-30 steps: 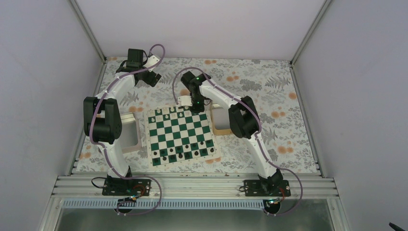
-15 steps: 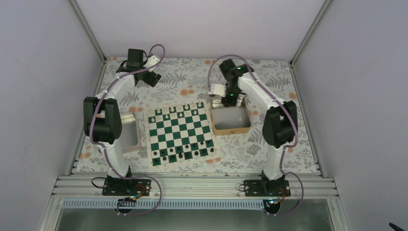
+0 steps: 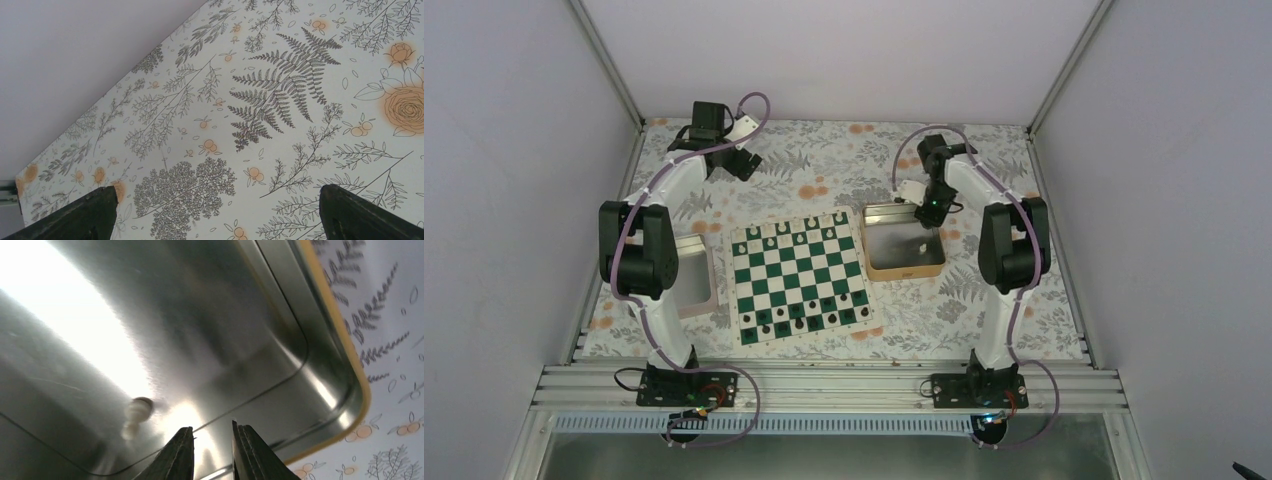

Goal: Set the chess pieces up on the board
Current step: Adjust the storage box at the center of the board.

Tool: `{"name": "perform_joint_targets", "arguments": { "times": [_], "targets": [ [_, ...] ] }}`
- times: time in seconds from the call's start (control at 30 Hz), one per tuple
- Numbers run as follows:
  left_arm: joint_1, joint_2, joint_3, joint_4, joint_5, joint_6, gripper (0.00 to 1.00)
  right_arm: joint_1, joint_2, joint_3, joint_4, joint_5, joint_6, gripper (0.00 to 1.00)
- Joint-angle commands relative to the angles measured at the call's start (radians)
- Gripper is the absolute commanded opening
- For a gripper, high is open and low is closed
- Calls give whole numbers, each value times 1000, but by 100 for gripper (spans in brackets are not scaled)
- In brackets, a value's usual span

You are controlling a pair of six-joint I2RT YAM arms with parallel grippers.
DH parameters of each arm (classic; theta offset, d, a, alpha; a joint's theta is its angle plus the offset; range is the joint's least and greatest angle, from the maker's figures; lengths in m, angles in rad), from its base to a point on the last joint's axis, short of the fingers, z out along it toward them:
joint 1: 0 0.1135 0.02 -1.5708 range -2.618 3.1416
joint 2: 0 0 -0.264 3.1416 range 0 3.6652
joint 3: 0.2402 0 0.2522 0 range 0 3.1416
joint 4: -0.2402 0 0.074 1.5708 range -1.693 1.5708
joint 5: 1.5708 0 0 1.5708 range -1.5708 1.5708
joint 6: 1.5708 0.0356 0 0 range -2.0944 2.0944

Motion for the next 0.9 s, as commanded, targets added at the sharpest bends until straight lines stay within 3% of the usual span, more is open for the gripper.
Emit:
{"name": "perform_joint_targets", "arguments": {
  "times": [0.0, 0.4, 0.87],
  "targets": [
    [-3, -30, 1, -6, 14, 7, 100, -52, 15, -15, 28, 33, 18, 22],
    [-5, -12, 6, -5, 19, 8, 100, -118, 23, 3, 3, -2, 11, 22],
    [-14, 7, 18, -15, 19, 12, 100, -78, -75, -110, -14, -26, -38, 48]
  ]
}}
